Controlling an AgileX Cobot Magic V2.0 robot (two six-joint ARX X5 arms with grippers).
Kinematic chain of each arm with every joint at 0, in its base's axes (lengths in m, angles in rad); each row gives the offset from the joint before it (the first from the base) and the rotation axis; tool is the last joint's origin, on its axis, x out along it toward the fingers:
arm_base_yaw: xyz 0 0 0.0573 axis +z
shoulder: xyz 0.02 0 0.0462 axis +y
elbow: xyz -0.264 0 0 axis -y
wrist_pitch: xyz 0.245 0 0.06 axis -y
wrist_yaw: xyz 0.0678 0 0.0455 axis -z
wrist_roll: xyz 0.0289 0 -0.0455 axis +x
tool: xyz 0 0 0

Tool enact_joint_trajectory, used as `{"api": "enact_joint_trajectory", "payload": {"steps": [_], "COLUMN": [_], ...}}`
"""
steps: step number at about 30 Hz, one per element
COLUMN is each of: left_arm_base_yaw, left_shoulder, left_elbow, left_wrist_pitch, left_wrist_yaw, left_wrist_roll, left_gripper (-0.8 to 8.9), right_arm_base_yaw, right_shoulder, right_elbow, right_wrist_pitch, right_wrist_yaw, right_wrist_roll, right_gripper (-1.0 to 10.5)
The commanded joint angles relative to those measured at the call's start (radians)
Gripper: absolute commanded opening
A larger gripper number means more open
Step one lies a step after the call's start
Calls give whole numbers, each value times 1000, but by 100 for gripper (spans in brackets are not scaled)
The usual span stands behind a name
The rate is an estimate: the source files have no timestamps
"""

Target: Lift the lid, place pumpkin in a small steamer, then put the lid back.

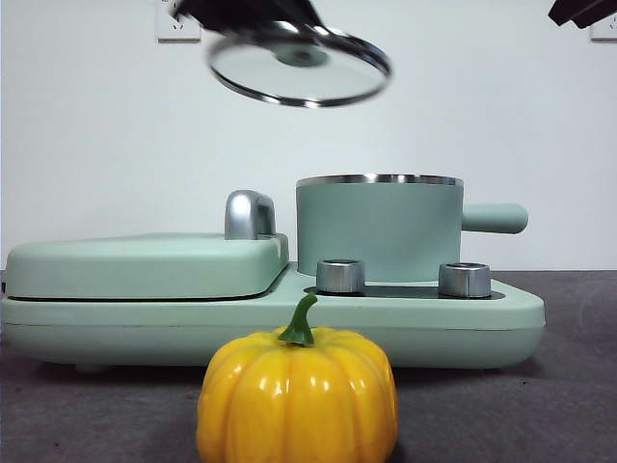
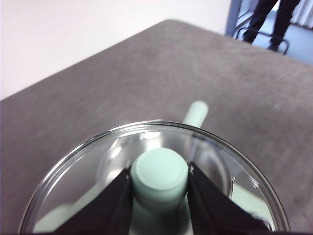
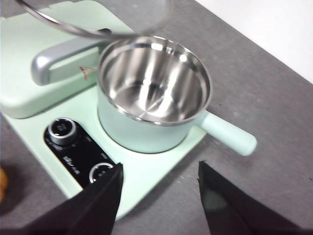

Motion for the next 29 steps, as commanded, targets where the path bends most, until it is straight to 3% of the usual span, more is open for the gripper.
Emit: {"api": "enact_joint_trajectory", "payload": {"steps": [1, 7, 15, 18, 22, 29], "left_arm_base_yaw": [0, 7, 8, 8, 15, 29], "left_shoulder": [-59, -163, -244, -268, -291, -297], "left_elbow": [31, 16, 16, 16, 16, 16], "left_wrist_pitch": [-72, -183, -269, -265, -264, -299], "left_wrist_yaw": [-55, -143, -233, -238, -240, -240], "left_wrist_roll": [-26, -29, -25, -24, -24, -2], "left_gripper": [11, 11, 11, 10, 10, 10], "right_arm_base_yaw": [12, 94, 350, 440, 521, 589], "right_shoulder": [10, 39, 167, 237, 331, 467], "right_elbow": [18, 18, 18, 18, 18, 18], "right_wrist_pitch": [3, -8, -5, -4, 6, 51], "right_wrist_yaw": [-58, -119, -122, -107, -85, -85], "right_wrist_roll": [16, 13, -24, -40, -73, -73], "right_gripper": [245, 245, 264, 348, 361, 444]}}
